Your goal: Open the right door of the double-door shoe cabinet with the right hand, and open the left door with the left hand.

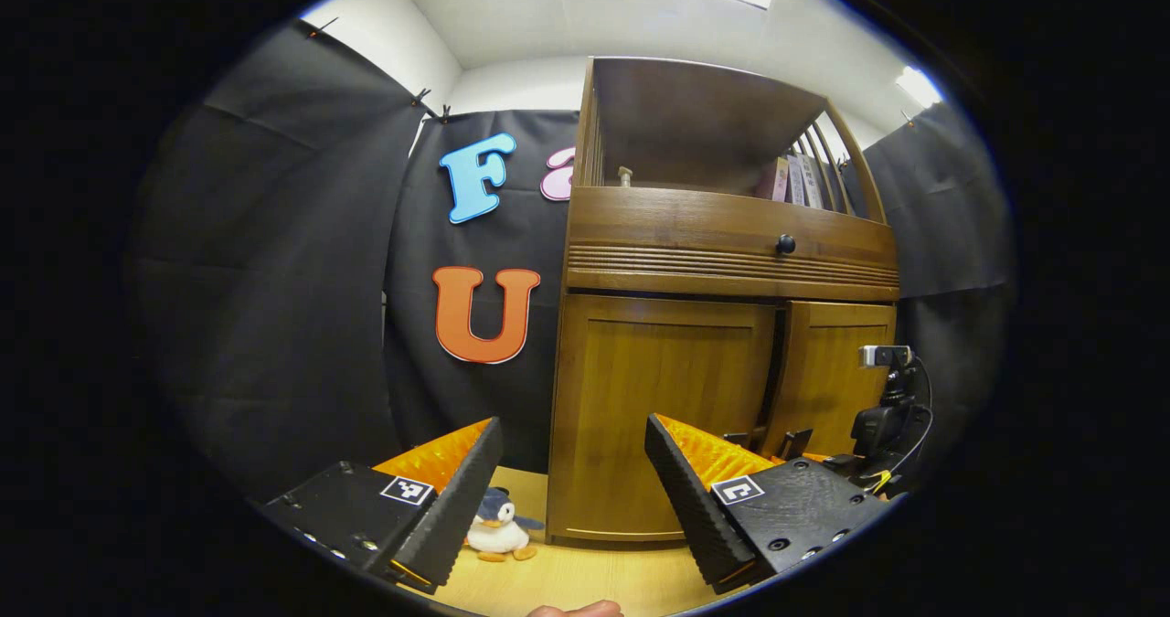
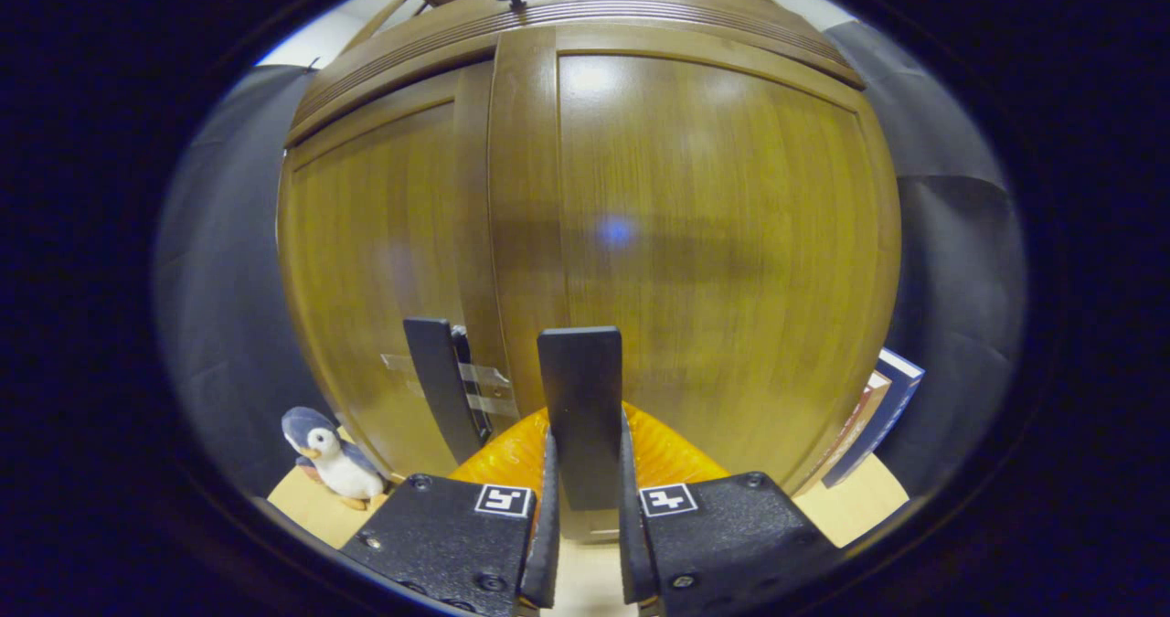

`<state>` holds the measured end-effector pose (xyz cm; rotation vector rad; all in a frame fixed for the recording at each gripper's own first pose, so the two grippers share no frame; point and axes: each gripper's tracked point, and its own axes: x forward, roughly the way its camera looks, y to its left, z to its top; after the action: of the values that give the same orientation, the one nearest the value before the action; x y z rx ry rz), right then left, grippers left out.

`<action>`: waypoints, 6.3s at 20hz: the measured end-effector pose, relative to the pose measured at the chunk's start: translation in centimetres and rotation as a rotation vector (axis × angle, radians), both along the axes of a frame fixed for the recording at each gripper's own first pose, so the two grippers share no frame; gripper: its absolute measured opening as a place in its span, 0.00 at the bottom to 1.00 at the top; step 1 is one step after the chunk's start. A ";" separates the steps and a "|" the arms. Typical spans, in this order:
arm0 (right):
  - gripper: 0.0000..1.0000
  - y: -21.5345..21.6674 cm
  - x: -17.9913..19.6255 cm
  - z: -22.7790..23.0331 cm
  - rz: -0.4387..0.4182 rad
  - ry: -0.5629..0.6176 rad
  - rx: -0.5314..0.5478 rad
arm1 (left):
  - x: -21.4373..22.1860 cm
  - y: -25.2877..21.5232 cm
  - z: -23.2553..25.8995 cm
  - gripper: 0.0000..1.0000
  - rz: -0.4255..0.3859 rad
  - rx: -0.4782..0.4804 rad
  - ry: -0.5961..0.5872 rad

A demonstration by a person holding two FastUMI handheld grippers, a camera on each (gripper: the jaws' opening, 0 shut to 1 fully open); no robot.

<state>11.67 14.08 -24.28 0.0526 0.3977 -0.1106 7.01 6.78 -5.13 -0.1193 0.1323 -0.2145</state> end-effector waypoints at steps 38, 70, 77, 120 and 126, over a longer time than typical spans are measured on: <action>0.24 -7.8 -16.5 2.7 0.001 0.020 -0.003 | -1.7 -12.0 -0.9 0.95 -0.159 0.002 0.020; 0.04 -22.7 -25.8 6.0 -0.438 0.063 -0.005 | -1.2 -18.5 -4.9 0.95 -0.292 -0.007 0.106; 0.04 -24.1 -27.5 9.0 -0.504 -0.033 0.008 | 1.5 -19.3 -9.0 0.95 -0.272 -0.021 0.187; 0.53 -14.3 -22.6 8.9 -0.151 -0.055 -0.068 | 4.2 -20.8 -16.8 0.31 -0.337 0.130 0.225; 0.55 -11.7 -20.7 8.2 -0.055 -0.038 -0.067 | 1.8 -18.4 -16.2 0.31 -0.314 0.139 0.224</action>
<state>-9.04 2.36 -16.04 -0.0009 0.3539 -0.1767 8.85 -11.60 -21.36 0.0170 0.3889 -0.5039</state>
